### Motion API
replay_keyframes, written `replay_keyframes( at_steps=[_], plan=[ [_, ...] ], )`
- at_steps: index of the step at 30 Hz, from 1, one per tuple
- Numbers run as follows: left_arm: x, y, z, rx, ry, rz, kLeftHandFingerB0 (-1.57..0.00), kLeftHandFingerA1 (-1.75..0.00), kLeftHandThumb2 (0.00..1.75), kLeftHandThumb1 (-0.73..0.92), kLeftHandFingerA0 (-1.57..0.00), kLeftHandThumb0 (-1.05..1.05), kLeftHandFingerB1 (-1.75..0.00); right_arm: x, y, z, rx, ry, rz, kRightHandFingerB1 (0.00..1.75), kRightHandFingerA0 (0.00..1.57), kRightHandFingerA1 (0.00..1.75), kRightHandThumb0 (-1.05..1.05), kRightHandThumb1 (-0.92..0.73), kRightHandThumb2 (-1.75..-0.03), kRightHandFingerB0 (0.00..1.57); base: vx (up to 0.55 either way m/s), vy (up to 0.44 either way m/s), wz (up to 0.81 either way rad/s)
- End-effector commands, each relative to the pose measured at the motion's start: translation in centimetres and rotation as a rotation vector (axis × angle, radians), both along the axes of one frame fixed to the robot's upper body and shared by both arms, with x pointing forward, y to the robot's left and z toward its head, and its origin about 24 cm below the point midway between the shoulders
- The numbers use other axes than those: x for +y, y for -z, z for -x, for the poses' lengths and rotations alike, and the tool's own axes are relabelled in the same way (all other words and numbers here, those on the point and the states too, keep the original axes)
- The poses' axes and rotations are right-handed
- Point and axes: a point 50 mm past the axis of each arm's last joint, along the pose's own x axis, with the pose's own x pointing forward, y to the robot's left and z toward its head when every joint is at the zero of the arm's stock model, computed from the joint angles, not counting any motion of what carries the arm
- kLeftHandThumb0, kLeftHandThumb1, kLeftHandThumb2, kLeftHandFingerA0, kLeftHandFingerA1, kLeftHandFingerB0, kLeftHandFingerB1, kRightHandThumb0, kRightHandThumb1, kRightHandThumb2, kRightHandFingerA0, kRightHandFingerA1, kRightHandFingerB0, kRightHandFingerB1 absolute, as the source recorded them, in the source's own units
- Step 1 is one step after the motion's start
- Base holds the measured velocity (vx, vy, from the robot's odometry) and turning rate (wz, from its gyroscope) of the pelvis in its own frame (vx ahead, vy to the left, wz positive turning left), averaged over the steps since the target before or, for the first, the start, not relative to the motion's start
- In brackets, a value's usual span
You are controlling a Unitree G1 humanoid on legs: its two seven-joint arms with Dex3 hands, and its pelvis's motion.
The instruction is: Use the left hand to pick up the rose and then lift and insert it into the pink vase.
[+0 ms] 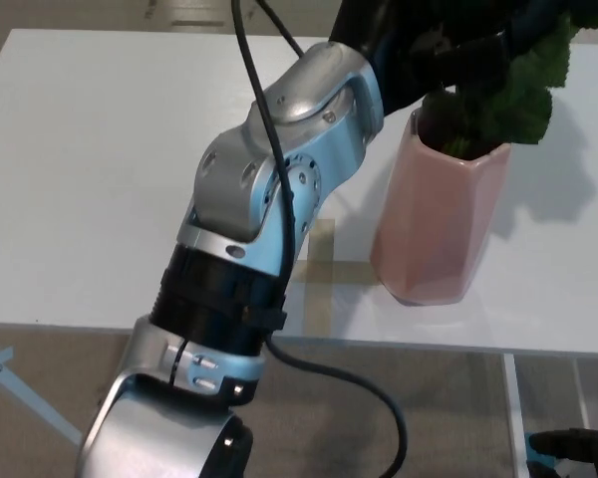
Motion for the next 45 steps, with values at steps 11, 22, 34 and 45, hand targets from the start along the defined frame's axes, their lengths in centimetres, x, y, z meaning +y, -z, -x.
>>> replay_keyframes(
  at_steps=[11, 22, 34, 45],
  plan=[
    [0.7, 2.3, 1.3, 0.012, 0.099, -0.164, -0.01, -0.09, 0.85, 0.42, 0.00, -0.74, -0.19, 0.0, 0.4, 0.6, 0.028, 0.001, -0.012, 0.39, 0.60, 0.41, -0.35, -0.66, -0.60, 0.55, 0.00, 0.000, 0.00],
    [1.9, 1.8, 1.1, -0.022, 0.098, -0.174, 0.00, -0.04, 0.76, 0.41, 0.00, -0.84, -0.13, 0.0, 0.5, 0.7, 0.033, -0.012, 0.002, 0.39, 0.61, 0.41, -0.35, -0.66, -0.59, 0.55, 0.00, 0.000, 0.00],
    [4.6, 0.4, 0.9, -0.071, 0.080, -0.198, 0.00, -0.03, 0.76, 0.41, 0.00, -0.82, -0.13, 0.0, 0.6, 0.9, 0.032, -0.010, -0.007, 0.39, 0.60, 0.41, -0.35, -0.66, -0.60, 0.55, 0.00, 0.000, 0.00],
    [7.9, -1.3, 0.9, -0.149, 0.132, -0.312, 0.00, -0.04, 0.59, 0.53, 0.00, -0.85, -0.15, -0.2, 0.7, 1.1, 0.044, -0.010, 0.003, 0.39, 0.59, 0.41, -0.36, -0.66, -0.60, 0.55, 0.00, 0.000, 0.00]
  ],
)
